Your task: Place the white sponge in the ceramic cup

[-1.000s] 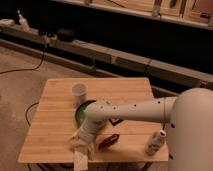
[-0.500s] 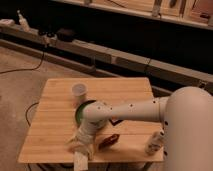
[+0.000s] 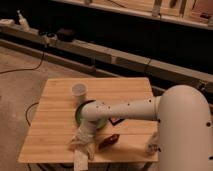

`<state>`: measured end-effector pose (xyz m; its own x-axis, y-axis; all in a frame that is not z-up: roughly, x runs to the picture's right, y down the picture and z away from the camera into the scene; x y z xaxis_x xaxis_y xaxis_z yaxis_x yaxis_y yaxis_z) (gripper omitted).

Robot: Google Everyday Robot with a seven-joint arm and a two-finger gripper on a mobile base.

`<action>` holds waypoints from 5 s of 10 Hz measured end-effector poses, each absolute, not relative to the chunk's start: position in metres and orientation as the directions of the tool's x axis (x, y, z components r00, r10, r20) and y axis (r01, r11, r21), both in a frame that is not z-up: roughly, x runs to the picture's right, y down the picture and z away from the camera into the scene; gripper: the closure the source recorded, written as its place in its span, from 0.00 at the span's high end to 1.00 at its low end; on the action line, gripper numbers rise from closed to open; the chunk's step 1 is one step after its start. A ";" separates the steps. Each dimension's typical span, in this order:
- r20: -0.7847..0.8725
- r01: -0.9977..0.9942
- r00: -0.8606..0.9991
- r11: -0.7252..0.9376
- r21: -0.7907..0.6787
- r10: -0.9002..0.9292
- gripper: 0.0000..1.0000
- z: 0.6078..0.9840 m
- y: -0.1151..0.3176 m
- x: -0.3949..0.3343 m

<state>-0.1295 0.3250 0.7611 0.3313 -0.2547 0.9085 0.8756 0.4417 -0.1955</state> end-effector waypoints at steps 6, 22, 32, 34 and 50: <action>0.907 0.879 0.341 0.426 -0.214 -0.248 0.47 0.768 0.325 -0.133; 0.747 0.497 0.648 0.825 -0.270 -0.146 0.00 0.698 0.182 0.112; 0.652 0.414 0.745 0.865 -0.284 -0.142 0.00 0.743 0.122 0.161; 0.632 0.418 0.756 0.870 -0.263 -0.171 0.00 0.761 0.096 0.161; 0.526 0.515 0.727 0.857 0.009 -0.442 0.00 0.814 -0.009 0.079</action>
